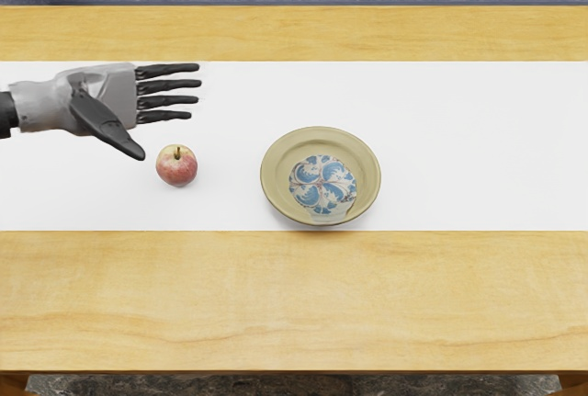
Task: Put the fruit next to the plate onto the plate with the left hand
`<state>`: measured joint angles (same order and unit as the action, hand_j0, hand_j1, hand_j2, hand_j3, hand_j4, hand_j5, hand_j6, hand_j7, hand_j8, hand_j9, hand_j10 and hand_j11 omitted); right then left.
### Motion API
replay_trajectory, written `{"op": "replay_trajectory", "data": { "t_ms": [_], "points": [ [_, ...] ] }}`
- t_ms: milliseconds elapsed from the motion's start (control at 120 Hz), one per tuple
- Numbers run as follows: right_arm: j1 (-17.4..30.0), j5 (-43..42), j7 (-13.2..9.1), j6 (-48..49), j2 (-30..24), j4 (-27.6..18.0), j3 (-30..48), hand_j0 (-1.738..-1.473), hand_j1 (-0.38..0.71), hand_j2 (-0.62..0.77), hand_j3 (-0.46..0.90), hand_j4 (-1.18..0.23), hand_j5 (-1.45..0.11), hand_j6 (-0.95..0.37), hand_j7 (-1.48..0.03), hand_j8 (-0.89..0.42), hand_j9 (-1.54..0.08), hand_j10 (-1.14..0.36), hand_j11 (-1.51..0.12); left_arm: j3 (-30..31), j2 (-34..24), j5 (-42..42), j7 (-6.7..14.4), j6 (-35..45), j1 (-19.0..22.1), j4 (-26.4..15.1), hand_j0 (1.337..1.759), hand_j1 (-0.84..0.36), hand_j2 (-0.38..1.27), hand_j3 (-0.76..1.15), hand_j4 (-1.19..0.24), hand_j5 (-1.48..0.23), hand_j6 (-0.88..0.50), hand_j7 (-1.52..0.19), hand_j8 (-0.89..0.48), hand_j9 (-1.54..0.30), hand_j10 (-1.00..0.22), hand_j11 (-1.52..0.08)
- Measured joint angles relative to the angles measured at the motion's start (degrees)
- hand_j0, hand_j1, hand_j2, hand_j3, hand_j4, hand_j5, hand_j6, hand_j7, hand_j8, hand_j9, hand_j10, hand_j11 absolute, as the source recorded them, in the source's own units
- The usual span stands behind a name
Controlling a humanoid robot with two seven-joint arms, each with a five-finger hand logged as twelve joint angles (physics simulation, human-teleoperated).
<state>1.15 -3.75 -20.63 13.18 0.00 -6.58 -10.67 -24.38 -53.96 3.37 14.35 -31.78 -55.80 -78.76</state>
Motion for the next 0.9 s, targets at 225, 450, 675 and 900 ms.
{"op": "replay_trajectory", "data": {
  "t_ms": [225,450,675,900],
  "points": [
    [-0.42,0.02,-0.25,-0.21,0.0,0.13,-0.03,-1.658,-0.35,0.0,0.0,0.0,0.0,0.0,0.0,0.0,0.0,0.0,0.0,0.1,-0.04,-4.63,2.98,3.21,0.04,1.53,1.658,0.34,0.0,0.0,-0.01,-0.01,-0.01,-0.01,-0.01,-0.01,-0.01,-0.01],
    [-0.45,0.02,-0.29,-0.26,0.0,0.16,-0.04,-1.658,-0.35,0.0,0.0,0.0,0.0,0.0,0.0,0.0,0.0,0.0,0.0,21.34,3.12,-10.92,2.99,19.54,-21.17,3.82,1.658,0.34,0.0,0.0,-0.01,-0.01,-0.01,-0.01,-0.01,-0.01,-0.01,-0.01],
    [-0.45,0.02,-0.29,-0.26,0.0,0.16,-0.04,-1.658,-0.35,0.0,0.0,0.0,0.0,0.0,0.0,0.0,0.0,0.0,0.0,44.82,16.51,-11.37,2.27,45.45,-26.7,3.82,1.658,0.34,0.0,0.0,-0.01,-0.01,-0.01,-0.01,-0.01,-0.01,-0.01,-0.01],
    [-0.45,0.02,-0.29,-0.26,0.0,0.16,-0.04,-1.658,-0.35,0.0,0.0,0.0,0.0,0.0,0.0,0.0,0.0,0.0,0.0,52.46,21.59,-10.9,2.36,53.07,-29.71,2.5,1.658,0.34,0.0,0.0,-0.01,-0.01,-0.01,-0.01,-0.01,-0.01,-0.01,-0.01]
  ]
}}
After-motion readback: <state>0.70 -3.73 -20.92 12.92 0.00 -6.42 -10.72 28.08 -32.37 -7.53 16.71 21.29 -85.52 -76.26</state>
